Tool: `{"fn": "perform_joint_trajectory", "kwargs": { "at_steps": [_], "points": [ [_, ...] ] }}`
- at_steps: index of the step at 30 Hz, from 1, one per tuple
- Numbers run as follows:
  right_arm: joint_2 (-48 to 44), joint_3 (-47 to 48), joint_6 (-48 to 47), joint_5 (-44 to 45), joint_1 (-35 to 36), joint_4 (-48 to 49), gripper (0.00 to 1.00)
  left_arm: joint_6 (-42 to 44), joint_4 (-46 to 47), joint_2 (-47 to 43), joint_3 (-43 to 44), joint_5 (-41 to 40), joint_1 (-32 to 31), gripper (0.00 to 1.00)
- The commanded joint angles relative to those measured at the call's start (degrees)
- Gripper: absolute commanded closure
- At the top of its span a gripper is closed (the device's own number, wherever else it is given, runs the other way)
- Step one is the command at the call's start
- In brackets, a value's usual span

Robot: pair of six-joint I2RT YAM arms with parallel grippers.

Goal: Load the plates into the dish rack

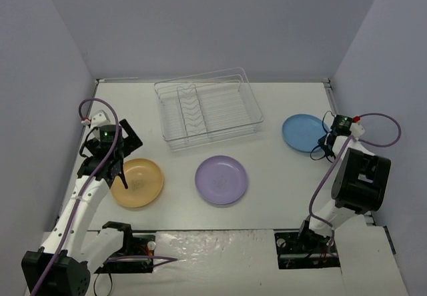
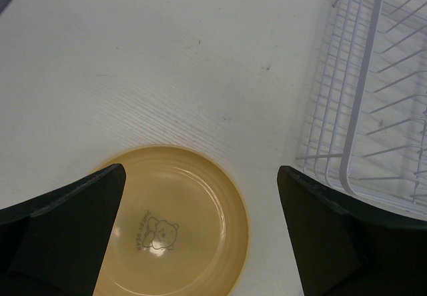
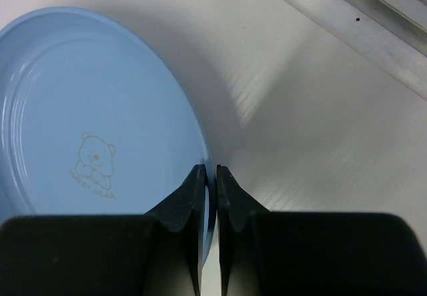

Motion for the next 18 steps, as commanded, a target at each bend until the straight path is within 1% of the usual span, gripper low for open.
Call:
{"fn": "perform_joint_trajectory", "kwargs": {
  "at_steps": [1, 4, 6, 7, 9, 13, 15, 16, 17, 18],
  "points": [
    [-9.78, 2.67, -1.76, 7.37, 0.06, -4.31, 1.0, -1.23, 1.59, -1.04, 0.99, -2.27, 0.13, 0.03],
    [-14.08, 5.57, -3.79, 8.43, 1.07, -4.49, 1.0, -1.25, 1.5, -0.94, 1.07, -2.26, 0.2, 0.03],
    [-16.56, 9.66, -6.12, 10.26, 3.02, -4.54, 1.0, -1.32, 1.42, -0.87, 1.07, -2.18, 0.13, 0.03],
    [-17.23, 11.62, -7.64, 11.6, 4.58, -4.71, 1.0, -1.36, 1.42, -0.77, 1.1, -2.08, 0.13, 0.03],
    [-18.6, 16.61, -11.71, 15.73, 9.87, -4.86, 1.0, -1.41, 1.42, -0.6, 1.23, -1.85, 0.13, 0.03],
    [-17.72, 25.4, -19.4, 22.8, 17.94, -2.39, 1.0, -1.41, 1.25, 0.1, 1.42, -1.48, 0.21, 0.03],
    [-16.49, 30.4, -27.22, 23.94, 23.99, 3.21, 1.0, -1.68, 0.55, 0.71, 1.95, -1.65, 0.21, 0.03],
    [-15.77, 31.31, -33.78, 23.56, 26.1, 5.47, 1.0, -1.91, 0.31, 0.96, 2.11, -1.74, 0.29, 0.03],
    [-14.89, 32.51, -37.56, 23.11, 29.79, 9.7, 1.0, -2.17, -0.12, 1.44, 2.53, -1.92, 0.3, 0.03],
    [-13.97, 34.03, -43.75, 21.44, 33.08, 14.26, 1.0, -2.43, -0.84, 2.0, 2.83, -2.05, 0.39, 0.03]
  ]
}}
